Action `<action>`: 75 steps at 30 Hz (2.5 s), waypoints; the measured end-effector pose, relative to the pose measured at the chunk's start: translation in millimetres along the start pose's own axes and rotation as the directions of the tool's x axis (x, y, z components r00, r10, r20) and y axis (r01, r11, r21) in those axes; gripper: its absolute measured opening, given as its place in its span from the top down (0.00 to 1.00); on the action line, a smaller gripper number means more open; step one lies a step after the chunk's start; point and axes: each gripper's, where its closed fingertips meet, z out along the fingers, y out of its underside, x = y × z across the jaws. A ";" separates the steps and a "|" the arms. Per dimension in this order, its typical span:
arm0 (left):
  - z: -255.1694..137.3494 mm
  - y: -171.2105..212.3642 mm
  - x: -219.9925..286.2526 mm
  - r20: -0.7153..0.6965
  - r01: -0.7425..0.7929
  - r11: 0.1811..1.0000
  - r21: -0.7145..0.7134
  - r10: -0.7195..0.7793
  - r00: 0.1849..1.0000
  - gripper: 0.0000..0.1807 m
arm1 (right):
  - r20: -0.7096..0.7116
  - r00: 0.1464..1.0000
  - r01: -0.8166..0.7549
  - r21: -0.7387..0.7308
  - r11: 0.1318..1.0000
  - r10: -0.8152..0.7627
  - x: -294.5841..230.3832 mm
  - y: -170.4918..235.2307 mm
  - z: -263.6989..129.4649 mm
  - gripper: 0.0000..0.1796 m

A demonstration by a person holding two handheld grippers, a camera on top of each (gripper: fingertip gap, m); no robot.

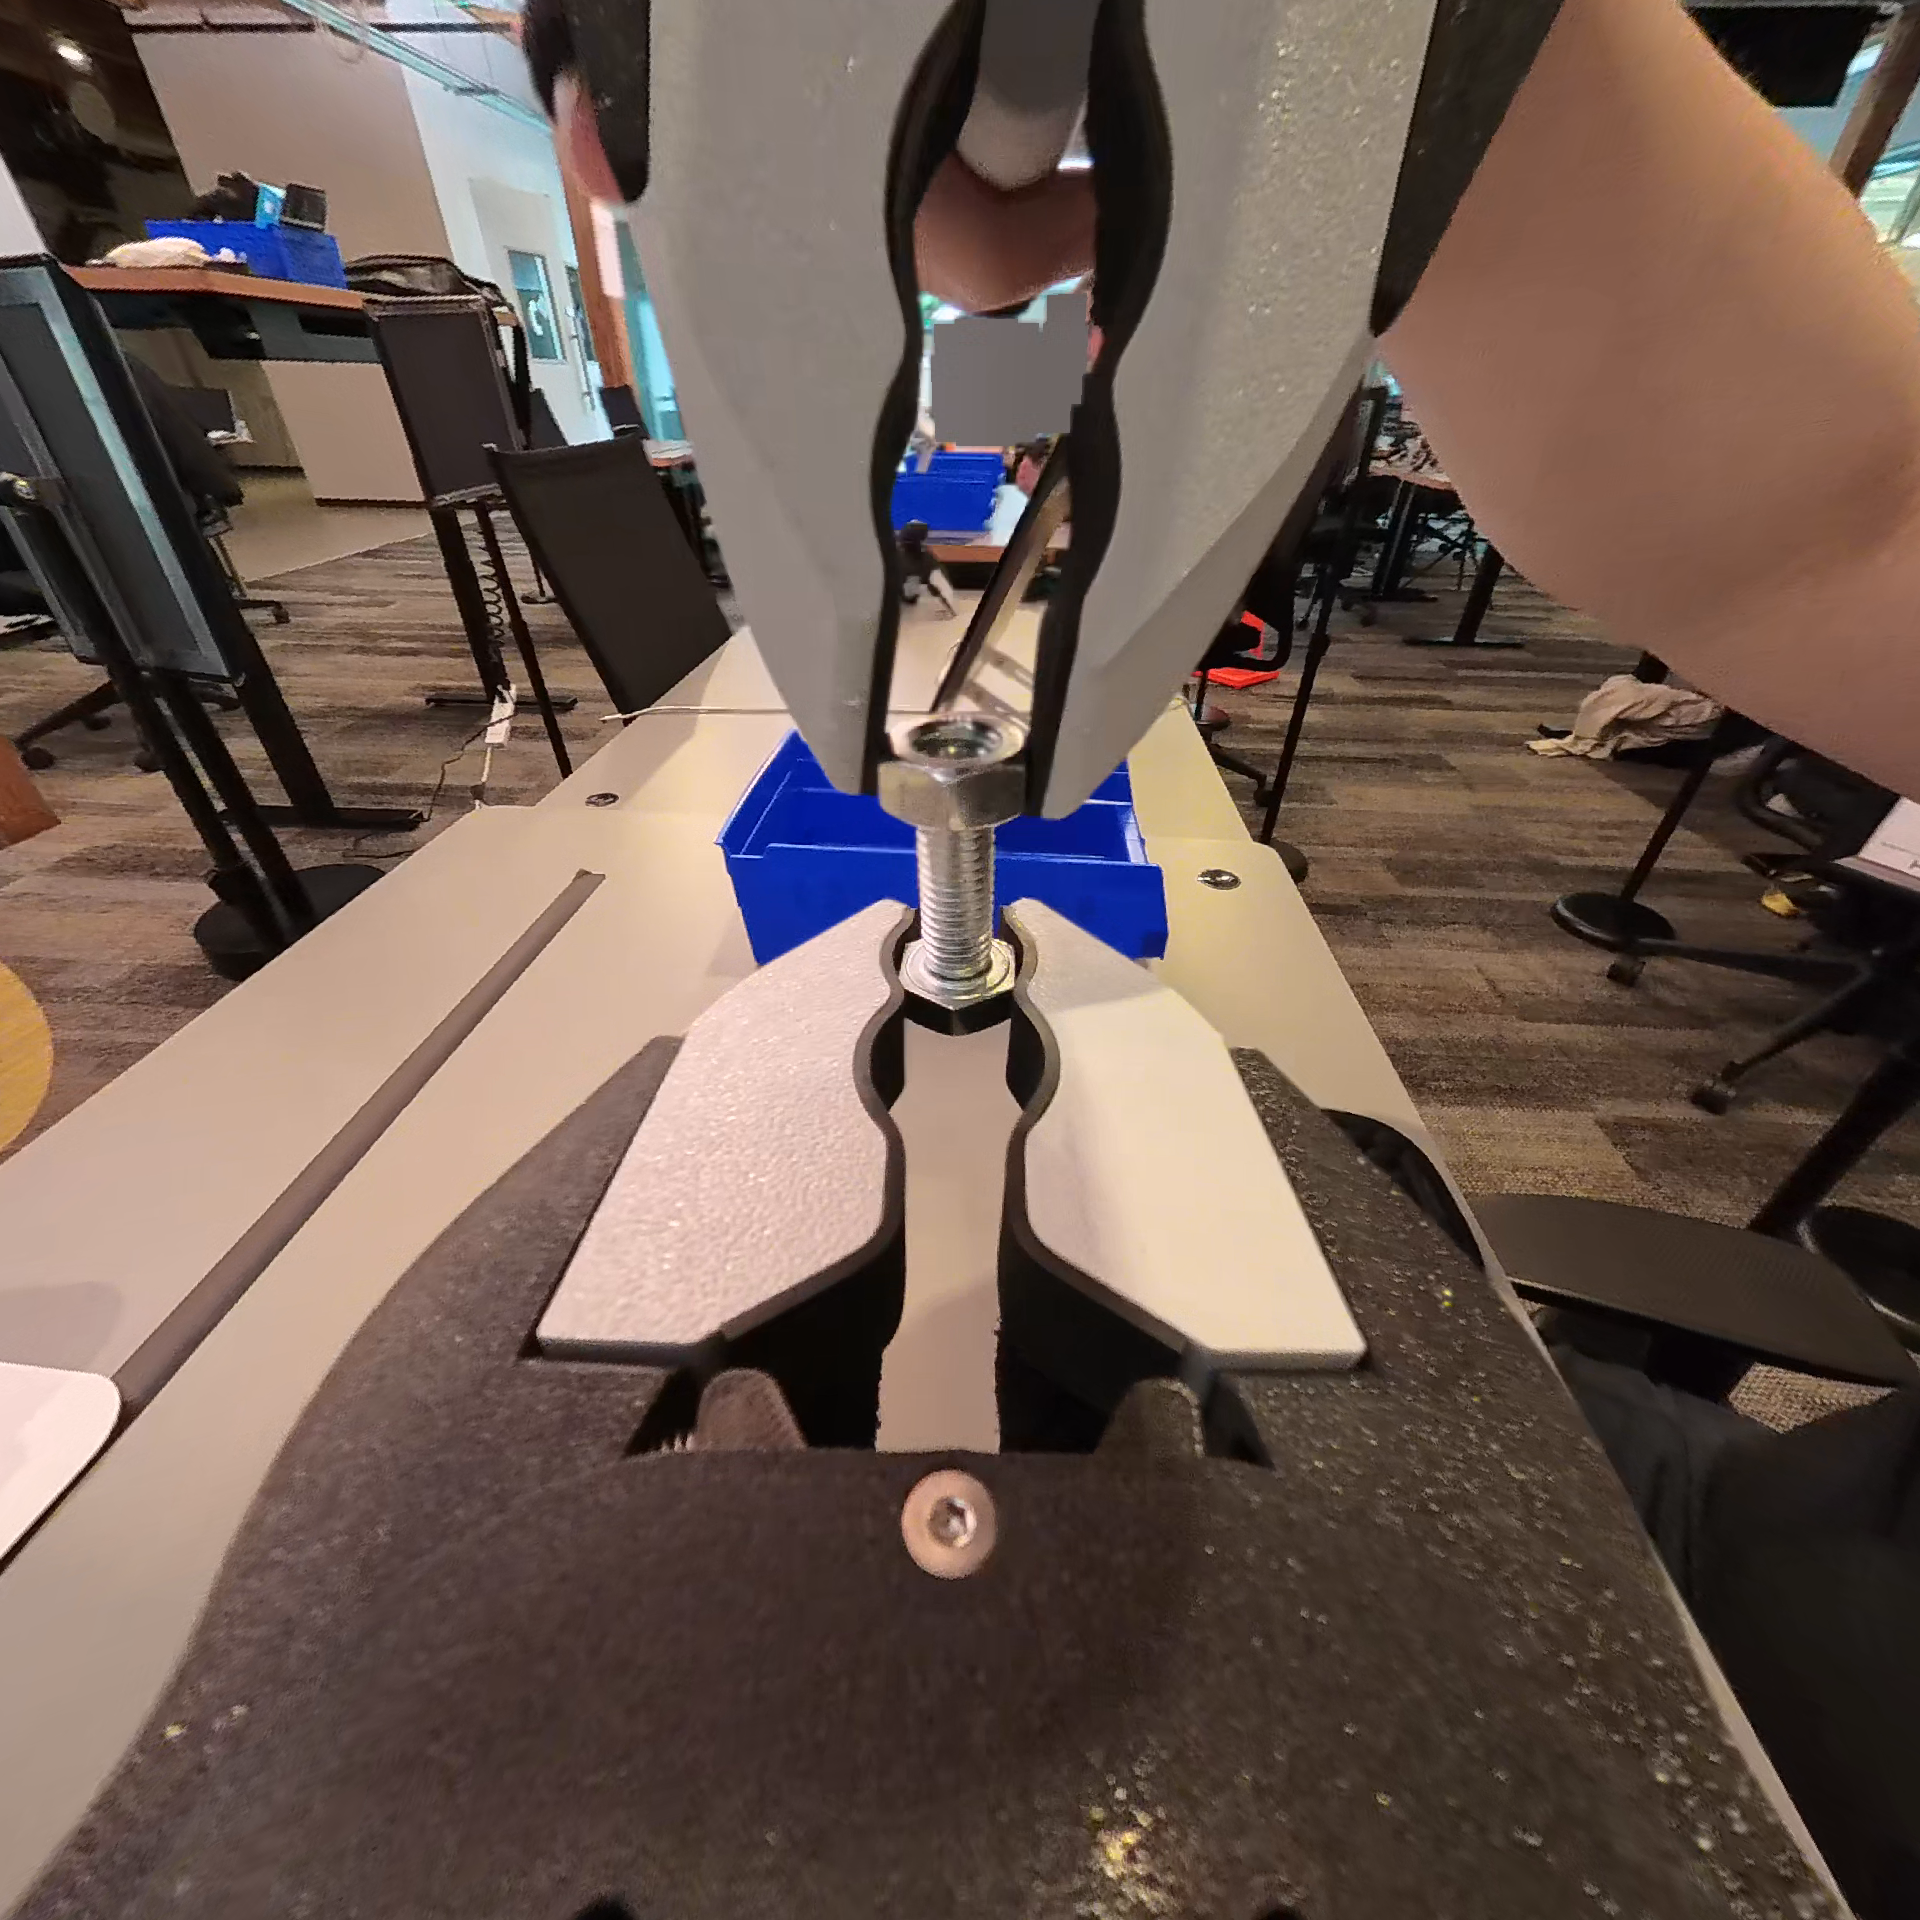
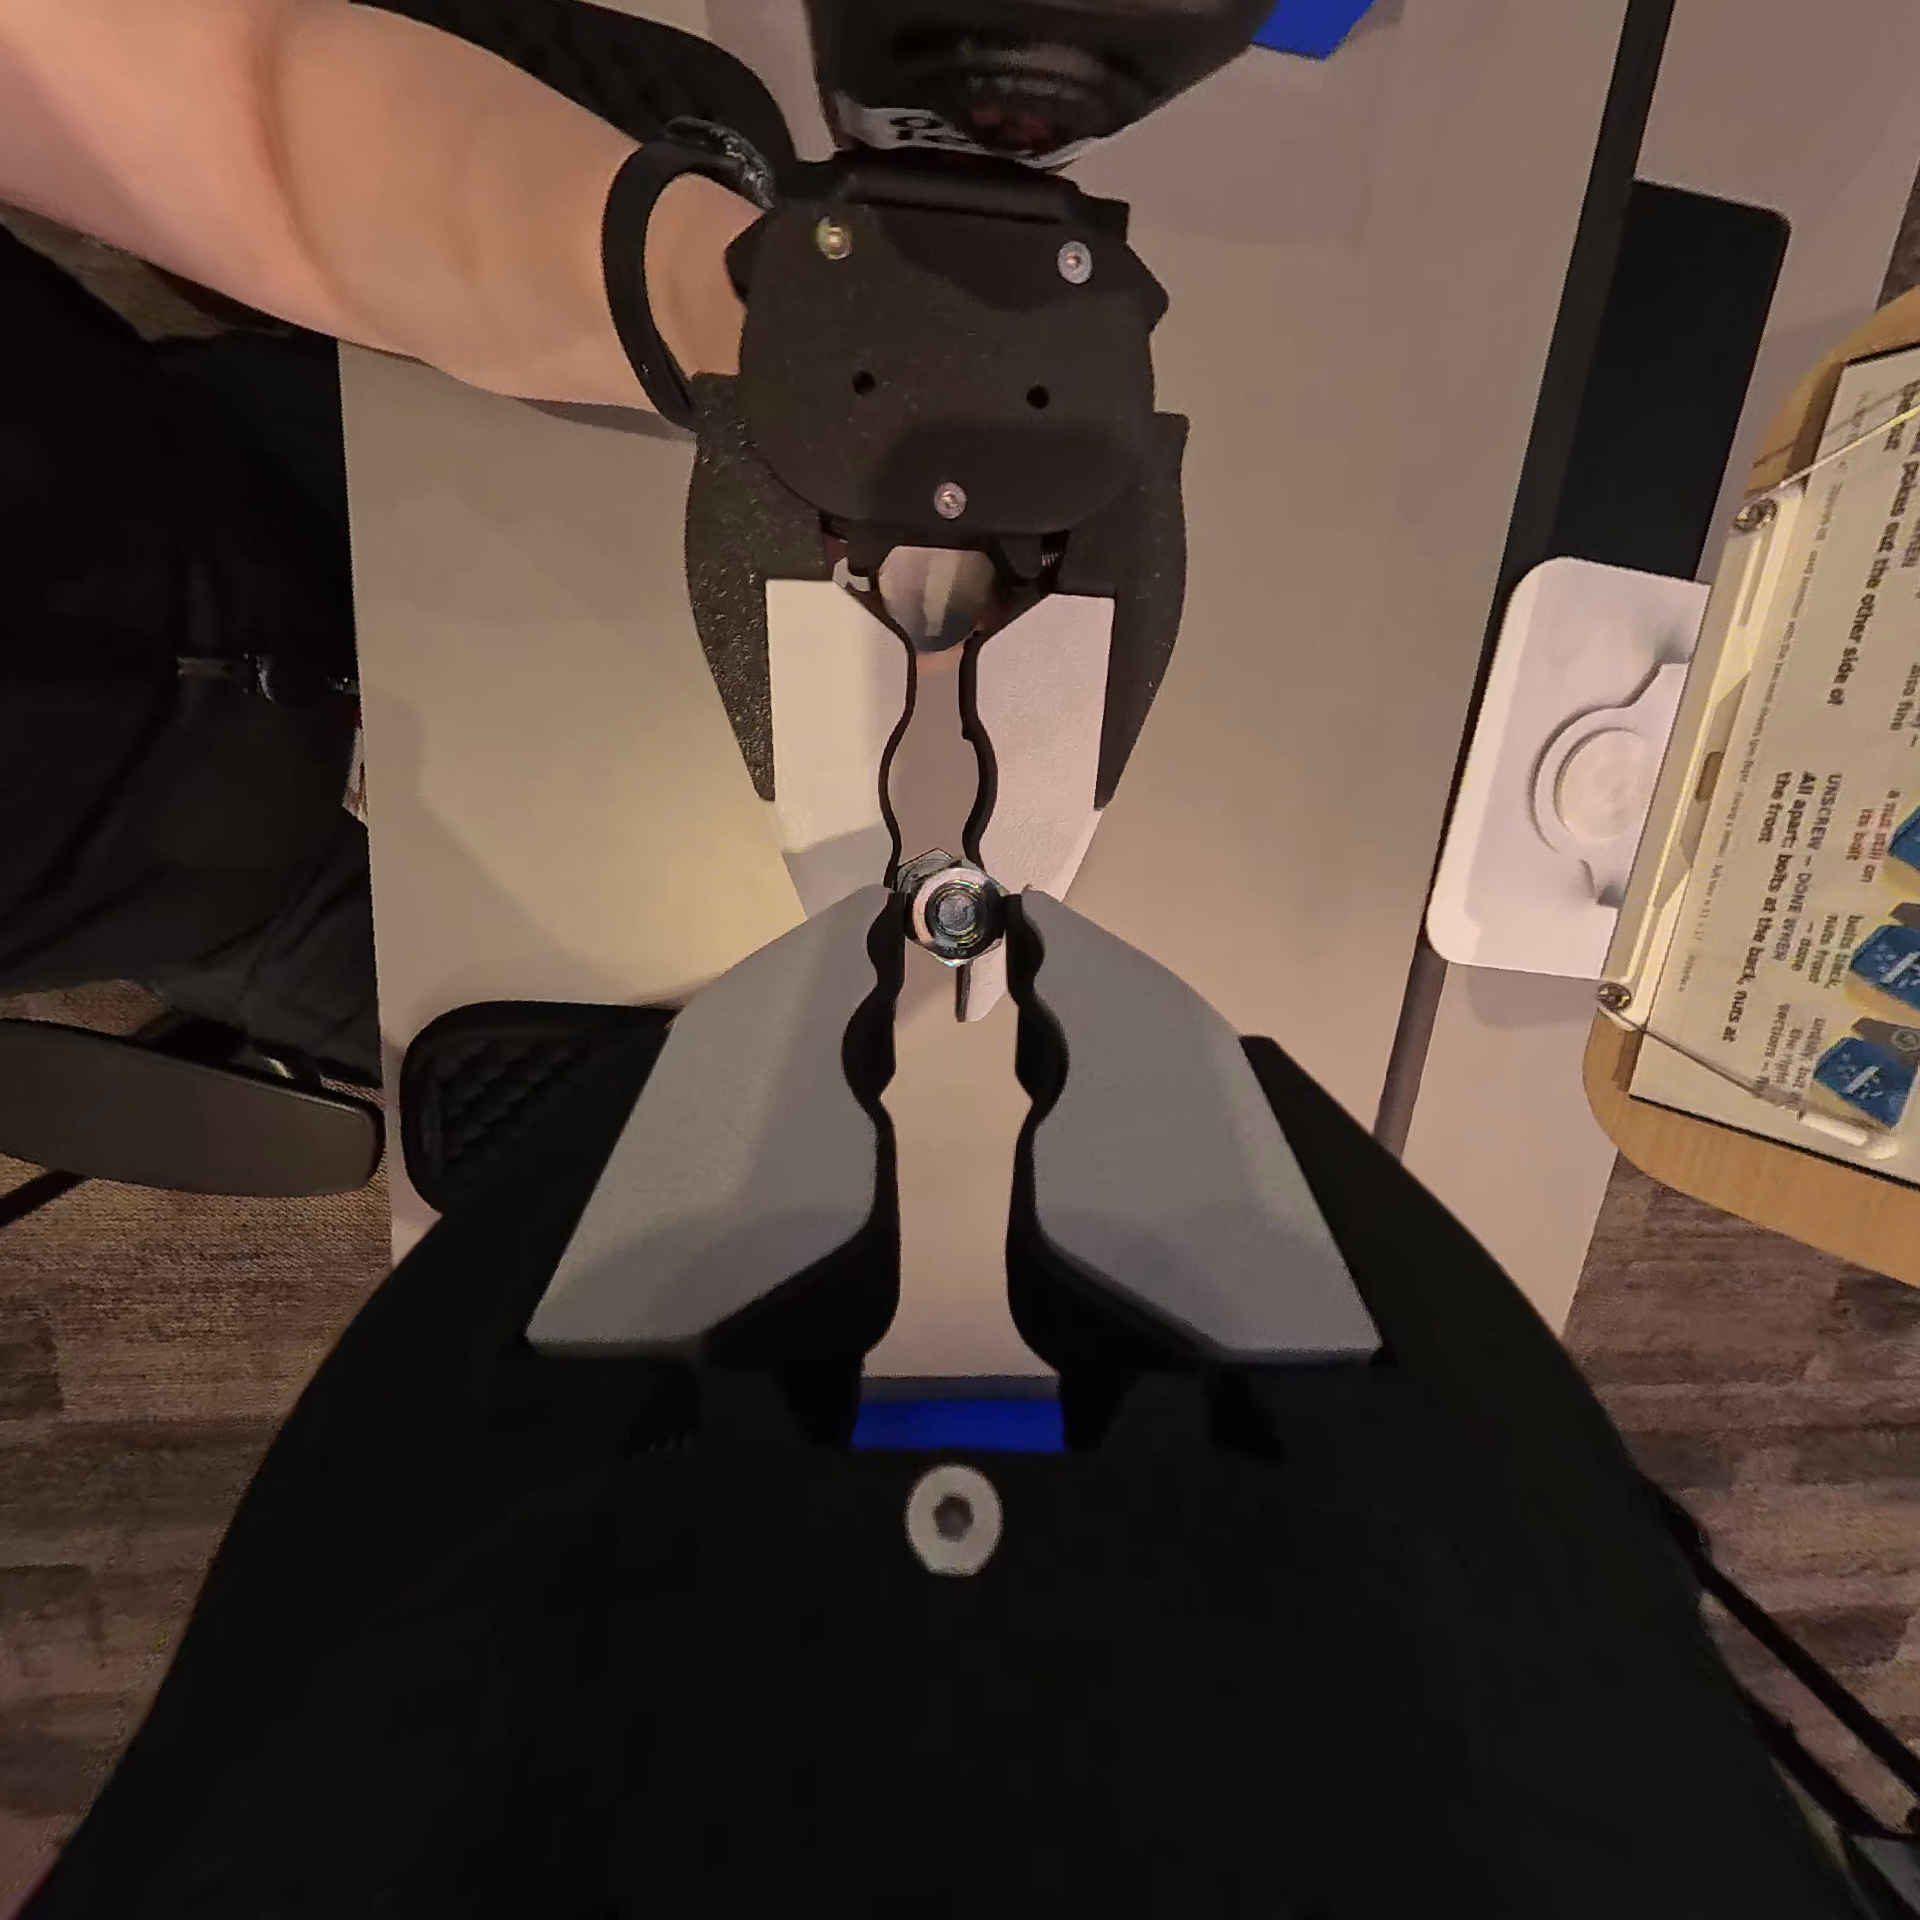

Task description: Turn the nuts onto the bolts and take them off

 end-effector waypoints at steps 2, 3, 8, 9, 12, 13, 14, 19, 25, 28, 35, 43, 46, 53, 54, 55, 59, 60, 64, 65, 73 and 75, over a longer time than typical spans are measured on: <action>-0.8 -1.3 3.9 -0.030 0.002 1.000 0.009 -0.002 1.000 0.92 | 0.015 1.000 0.026 0.018 0.999 -0.027 -3.0 -1.2 -1.0 0.90; -1.1 -1.5 3.9 -0.030 0.004 1.000 0.009 -0.003 1.000 0.92 | 0.017 0.999 0.032 0.027 0.999 -0.033 -3.5 -1.9 -1.3 0.90; -2.0 -2.4 -1.2 0.004 0.011 1.000 0.011 -0.011 1.000 0.92 | -0.013 1.000 0.013 0.047 0.999 -0.013 0.8 -3.6 -0.7 0.88; -2.4 -2.5 -2.7 0.011 0.016 1.000 0.012 -0.016 1.000 0.92 | -0.020 1.000 0.002 0.057 0.998 -0.001 2.3 -5.0 -1.2 0.85; -4.4 -1.5 -11.5 0.059 0.026 1.000 0.009 -0.026 0.998 0.92 | -0.043 0.998 -0.045 0.110 0.993 0.050 7.6 -11.9 -6.7 0.80; -5.1 -1.3 -15.5 0.085 0.028 1.000 0.007 -0.028 0.996 0.92 | -0.066 0.992 -0.099 0.132 0.986 0.108 13.5 -14.7 -9.9 0.78; -5.7 -1.2 -19.8 0.116 0.028 1.000 0.007 -0.029 0.993 0.92 | -0.092 0.975 -0.184 0.154 0.971 0.200 21.7 -17.1 -12.8 0.77; -10.7 -0.6 -44.1 0.304 0.019 1.000 0.004 -0.019 0.952 0.92 | -0.154 0.807 -0.543 0.187 0.818 0.571 41.1 -16.1 -13.4 0.78; -12.6 1.4 -50.1 0.336 0.039 0.999 0.004 -0.038 0.941 0.92 | -0.243 0.742 -0.620 0.110 0.777 0.625 43.7 -5.6 -3.5 0.79; -13.1 0.9 -50.3 0.334 0.043 0.999 0.009 -0.044 0.941 0.92 | -0.239 0.750 -0.616 0.086 0.783 0.616 41.0 -7.0 2.3 0.82; -12.7 1.0 -47.0 0.312 0.044 0.999 0.001 -0.042 0.949 0.92 | -0.213 0.793 -0.577 0.039 0.816 0.571 36.7 -7.5 5.3 0.90; -4.2 3.8 -19.3 0.132 0.021 0.999 -0.044 -0.015 0.991 0.92 | -0.097 0.974 -0.207 -0.038 0.978 0.202 15.6 -3.8 2.5 0.90; 0.2 7.4 -9.2 0.088 -0.003 0.997 -0.080 0.010 0.996 0.92 | -0.054 0.996 -0.069 -0.046 0.997 0.066 4.6 1.2 1.8 0.90; 2.9 7.4 -8.8 0.096 -0.002 0.997 -0.079 0.009 0.995 0.92 | -0.031 0.993 -0.116 -0.002 0.993 0.116 3.1 4.8 0.9 0.90; 2.6 6.7 -9.8 0.101 -0.001 0.997 -0.075 0.008 0.995 0.92 | -0.030 0.990 -0.138 0.007 0.990 0.138 3.4 3.6 1.4 0.83; 2.1 6.3 -11.1 0.109 0.002 0.997 -0.073 0.006 0.994 0.92 | -0.028 0.987 -0.158 0.024 0.987 0.159 4.3 1.4 0.6 0.81; -1.5 5.4 -23.9 0.182 0.032 0.998 -0.058 -0.021 0.983 0.92 | -0.124 0.932 -0.324 0.136 0.936 0.340 25.2 -12.8 -13.6 0.80; -2.7 5.3 -27.9 0.203 0.050 0.997 -0.052 -0.039 0.978 0.92 | -0.174 0.889 -0.402 0.148 0.904 0.424 32.6 -12.0 -17.0 0.83; -9.2 5.6 -45.4 0.313 0.064 0.997 -0.036 -0.050 0.949 0.92 | -0.243 0.754 -0.573 0.213 0.792 0.611 38.7 -16.9 -16.5 0.84; -10.2 6.5 -48.1 0.334 0.058 0.997 -0.043 -0.041 0.942 0.92 | -0.264 0.743 -0.584 0.193 0.789 0.615 37.8 -15.3 -13.0 0.82; -11.0 8.0 -51.7 0.365 0.055 0.997 -0.051 -0.033 0.931 0.92 | -0.335 0.735 -0.597 0.093 0.797 0.590 37.4 -7.7 6.9 0.83; -11.5 7.1 -51.4 0.363 0.056 0.997 -0.048 -0.035 0.931 0.92 | -0.323 0.739 -0.602 0.076 0.795 0.591 36.1 -6.3 9.6 0.86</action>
